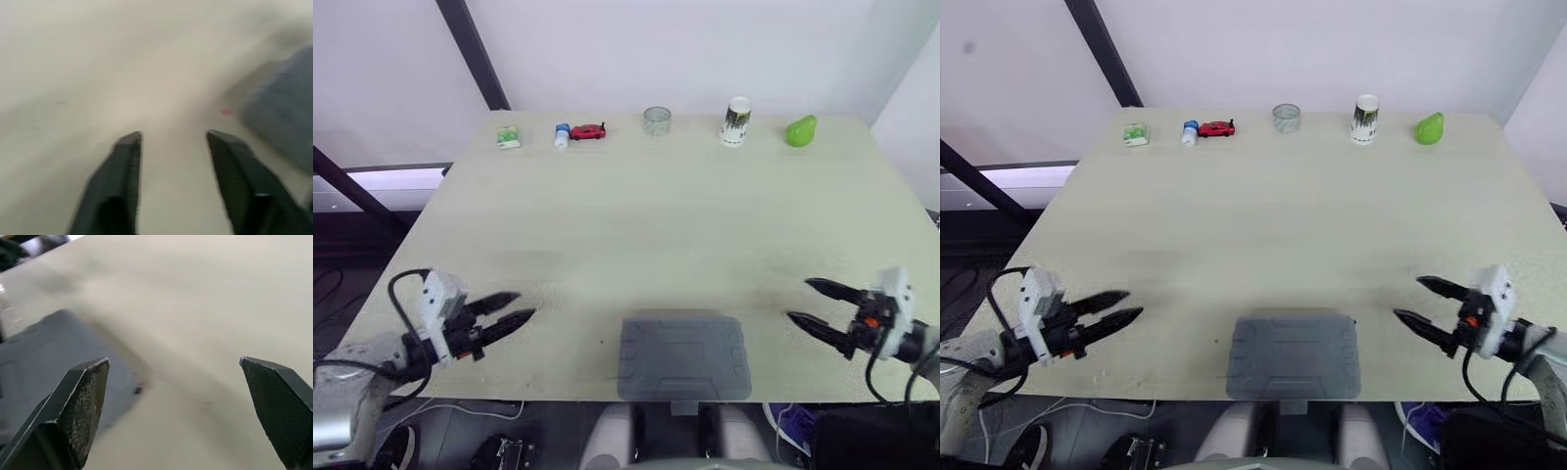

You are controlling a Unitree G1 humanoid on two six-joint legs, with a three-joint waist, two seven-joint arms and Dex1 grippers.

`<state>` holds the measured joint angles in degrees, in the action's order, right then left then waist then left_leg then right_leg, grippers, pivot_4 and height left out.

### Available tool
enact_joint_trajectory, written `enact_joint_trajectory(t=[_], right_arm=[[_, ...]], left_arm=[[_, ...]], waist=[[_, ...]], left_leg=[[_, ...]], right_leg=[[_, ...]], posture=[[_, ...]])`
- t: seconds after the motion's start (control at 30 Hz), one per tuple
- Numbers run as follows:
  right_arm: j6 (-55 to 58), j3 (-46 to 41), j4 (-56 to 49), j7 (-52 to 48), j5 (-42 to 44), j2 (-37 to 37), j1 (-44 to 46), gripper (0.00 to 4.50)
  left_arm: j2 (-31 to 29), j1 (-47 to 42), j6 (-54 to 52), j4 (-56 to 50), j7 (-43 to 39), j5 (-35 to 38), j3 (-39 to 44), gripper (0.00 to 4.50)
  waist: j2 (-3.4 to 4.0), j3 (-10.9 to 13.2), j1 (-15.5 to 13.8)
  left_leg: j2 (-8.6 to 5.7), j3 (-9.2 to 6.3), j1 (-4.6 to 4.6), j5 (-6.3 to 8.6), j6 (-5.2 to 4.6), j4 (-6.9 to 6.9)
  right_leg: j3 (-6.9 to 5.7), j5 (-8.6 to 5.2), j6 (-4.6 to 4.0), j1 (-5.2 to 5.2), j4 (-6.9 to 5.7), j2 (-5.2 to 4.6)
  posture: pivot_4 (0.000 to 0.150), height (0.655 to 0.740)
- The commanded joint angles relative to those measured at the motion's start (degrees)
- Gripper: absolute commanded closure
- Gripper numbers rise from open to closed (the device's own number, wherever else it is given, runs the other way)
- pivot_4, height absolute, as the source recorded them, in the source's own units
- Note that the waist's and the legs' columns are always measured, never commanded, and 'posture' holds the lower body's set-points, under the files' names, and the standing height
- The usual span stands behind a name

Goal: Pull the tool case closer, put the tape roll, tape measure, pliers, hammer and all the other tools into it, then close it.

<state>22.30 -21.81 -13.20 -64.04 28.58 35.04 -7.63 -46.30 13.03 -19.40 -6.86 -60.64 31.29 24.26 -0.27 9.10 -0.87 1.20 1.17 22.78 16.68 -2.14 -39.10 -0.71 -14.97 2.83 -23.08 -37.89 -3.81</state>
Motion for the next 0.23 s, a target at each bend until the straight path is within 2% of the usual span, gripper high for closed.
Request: enact_joint_trajectory(t=[0.03,0.07,0.1,0.23], right_arm=[[-7.77,-4.35,3.88,0.41,-1.38,1.12,-2.34,0.00],[-8.74,-4.25,4.59,0.38,-1.56,1.29,-2.71,0.00],[-9.62,-4.08,5.15,0.39,-1.67,1.33,-2.94,0.00],[-12.64,-2.84,8.23,0.32,-2.46,1.32,-2.84,0.00]], left_arm=[[2.10,-3.58,0.47,-2.08,5.29,-0.80,-0.08,0.87],[2.67,-4.28,0.44,-2.31,6.39,-0.98,-0.19,0.37],[3.09,-4.73,0.44,-2.57,7.18,-1.23,-0.34,0.10],[4.63,-5.33,2.12,-3.52,8.56,-2.64,-1.06,0.10]], waist=[[-0.10,-0.01,0.64],[-0.10,-0.01,0.80],[-0.09,-0.01,0.86],[-0.09,-0.01,0.99]], left_leg=[[0.03,0.02,-0.08,0.00,0.00,-0.02],[0.07,0.08,-0.15,0.00,0.00,-0.02],[0.07,0.08,-0.15,0.00,0.00,-0.02],[0.07,0.07,-0.15,0.00,0.00,-0.02]], right_leg=[[0.05,0.00,0.00,0.05,0.00,0.06],[0.12,0.00,-0.01,0.05,-0.02,0.12],[0.12,0.00,-0.01,0.05,-0.04,0.12],[0.12,0.00,-0.01,0.05,-0.06,0.13]], posture=[[0.150,0.7400],[0.150,0.7400],[0.150,0.7400],[0.150,0.7400]])
